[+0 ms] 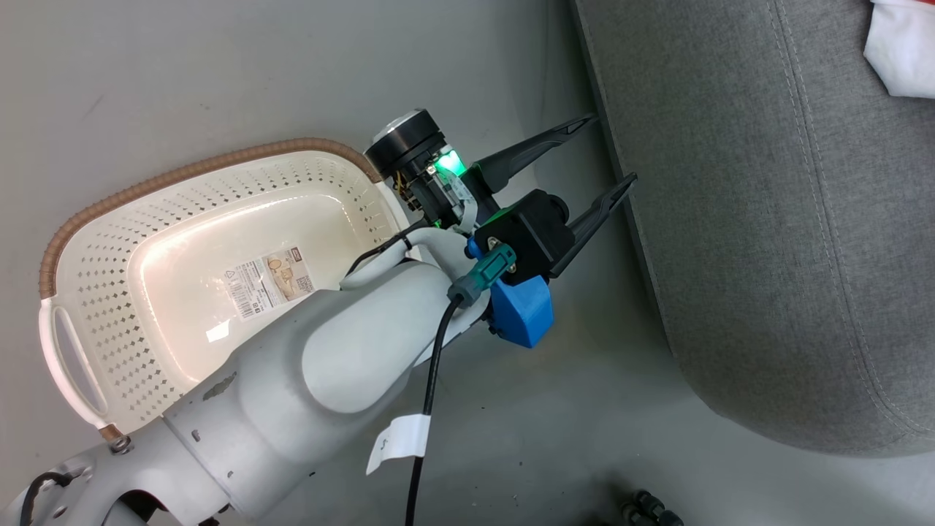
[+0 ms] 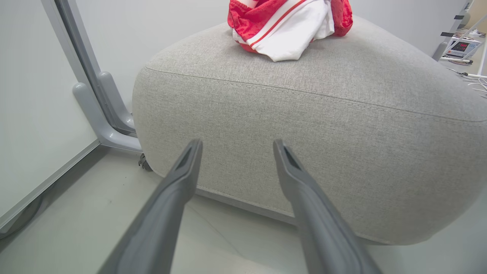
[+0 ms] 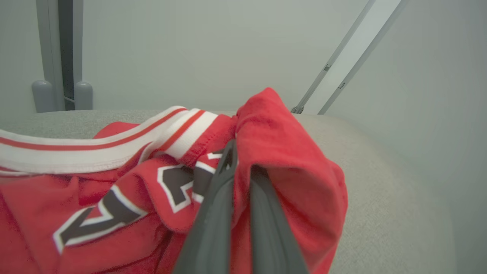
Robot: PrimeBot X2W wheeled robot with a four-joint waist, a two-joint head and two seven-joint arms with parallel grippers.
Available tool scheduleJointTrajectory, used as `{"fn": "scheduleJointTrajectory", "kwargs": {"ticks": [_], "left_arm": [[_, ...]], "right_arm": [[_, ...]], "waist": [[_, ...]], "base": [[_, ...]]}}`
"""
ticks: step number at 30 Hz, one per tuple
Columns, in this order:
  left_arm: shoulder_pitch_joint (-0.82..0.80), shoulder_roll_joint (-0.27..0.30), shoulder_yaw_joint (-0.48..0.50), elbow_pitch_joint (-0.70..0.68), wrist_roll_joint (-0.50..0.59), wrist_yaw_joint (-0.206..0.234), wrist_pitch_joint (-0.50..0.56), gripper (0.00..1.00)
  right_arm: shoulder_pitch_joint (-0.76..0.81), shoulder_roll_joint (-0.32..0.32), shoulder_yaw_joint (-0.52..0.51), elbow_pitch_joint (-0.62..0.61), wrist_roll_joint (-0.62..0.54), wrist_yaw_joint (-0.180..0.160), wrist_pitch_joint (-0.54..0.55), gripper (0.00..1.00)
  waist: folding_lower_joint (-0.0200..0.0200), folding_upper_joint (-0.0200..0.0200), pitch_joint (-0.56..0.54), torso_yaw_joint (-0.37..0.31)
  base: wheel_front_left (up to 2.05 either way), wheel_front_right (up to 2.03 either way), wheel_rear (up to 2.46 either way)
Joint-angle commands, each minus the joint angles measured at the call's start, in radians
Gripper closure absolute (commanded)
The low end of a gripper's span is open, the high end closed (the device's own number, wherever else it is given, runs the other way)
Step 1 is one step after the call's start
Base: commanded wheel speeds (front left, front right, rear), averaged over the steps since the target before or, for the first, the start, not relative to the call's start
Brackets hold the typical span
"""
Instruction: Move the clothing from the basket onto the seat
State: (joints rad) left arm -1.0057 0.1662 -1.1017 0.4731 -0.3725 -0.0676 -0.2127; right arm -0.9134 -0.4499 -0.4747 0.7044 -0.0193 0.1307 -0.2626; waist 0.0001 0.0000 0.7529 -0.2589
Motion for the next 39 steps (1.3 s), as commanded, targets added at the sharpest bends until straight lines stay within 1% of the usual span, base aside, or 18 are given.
{"fn": "scheduleJointTrajectory", "kwargs": {"ticks": [1, 2, 3, 5, 10, 15, 18, 22, 26, 30, 34, 39], "left_arm": [[-0.011, 0.007, 0.001, -0.004, 0.000, 0.004, -0.001, 0.00], [-0.011, 0.008, 0.001, -0.005, -0.001, 0.004, -0.001, 0.00], [-0.012, 0.008, 0.000, -0.006, -0.002, 0.005, 0.000, 0.00], [-0.009, 0.010, 0.000, -0.005, -0.004, 0.008, -0.001, 0.00], [0.006, -0.001, 0.003, 0.001, -0.014, 0.014, -0.017, 0.00], [0.036, -0.013, 0.015, 0.015, -0.033, 0.024, -0.037, 0.00], [0.068, -0.014, 0.036, 0.026, -0.050, 0.034, -0.046, 0.00], [0.116, -0.016, 0.083, 0.030, -0.073, 0.057, -0.052, 0.00], [0.183, -0.004, 0.174, -0.013, -0.079, 0.090, -0.053, 0.00], [0.263, 0.011, 0.292, -0.060, -0.071, 0.122, -0.053, 0.00], [0.346, 0.022, 0.414, -0.103, -0.044, 0.142, -0.053, 0.00], [0.444, 0.028, 0.563, -0.140, -0.001, 0.149, -0.053, 0.00]], "right_arm": [[-0.002, 0.006, -0.005, 0.018, -0.005, 0.000, -0.003, 1.00], [-0.007, 0.006, -0.009, 0.030, -0.006, 0.000, -0.003, 1.00], [-0.013, 0.005, -0.011, 0.030, -0.008, 0.000, -0.003, 0.74], [-0.003, 0.012, -0.016, 0.023, -0.016, 0.000, -0.003, 0.00], [0.081, 0.036, -0.047, -0.027, 0.000, 0.000, -0.003, 0.00], [0.214, 0.061, -0.063, -0.111, 0.019, 0.000, -0.003, 0.00], [0.291, 0.080, -0.061, -0.188, 0.026, 0.000, -0.003, 0.00], [0.377, 0.108, -0.029, -0.301, 0.028, 0.000, -0.003, 0.00], [0.437, 0.139, 0.033, -0.407, 0.029, 0.000, -0.003, 0.00], [0.477, 0.155, 0.119, -0.473, 0.039, 0.000, -0.003, 0.00], [0.511, 0.182, 0.201, -0.506, 0.048, 0.000, -0.002, 0.00], [0.536, 0.206, 0.333, -0.525, 0.057, 0.000, -0.002, 0.00]], "waist": [[-0.0001, 0.0000, 0.000, 0.000], [-0.0001, 0.0000, -0.001, 0.001], [-0.0001, 0.0000, -0.001, 0.001], [-0.0001, 0.0000, -0.008, 0.002], [-0.0001, 0.0000, -0.051, 0.002], [-0.0001, 0.0000, -0.130, 0.002], [-0.0001, 0.0000, -0.190, 0.000], [-0.0001, 0.0000, -0.277, 0.008], [-0.0001, 0.0000, -0.349, 0.031], [-0.0001, 0.0000, -0.416, 0.066], [-0.0001, 0.0000, -0.471, 0.115], [-0.0001, 0.0000, -0.524, 0.166]], "base": [[0.00, 0.00, 0.00], [0.00, 0.00, 0.00], [0.00, 0.00, 0.00], [0.00, 0.00, 0.00], [0.00, 0.00, 0.00], [0.00, 0.00, 0.00], [0.00, 0.00, 0.00], [0.00, 0.00, 0.00], [0.00, 0.00, 0.00], [0.00, 0.00, 0.00], [0.00, 0.00, 0.00], [0.00, 0.00, 0.00]]}}
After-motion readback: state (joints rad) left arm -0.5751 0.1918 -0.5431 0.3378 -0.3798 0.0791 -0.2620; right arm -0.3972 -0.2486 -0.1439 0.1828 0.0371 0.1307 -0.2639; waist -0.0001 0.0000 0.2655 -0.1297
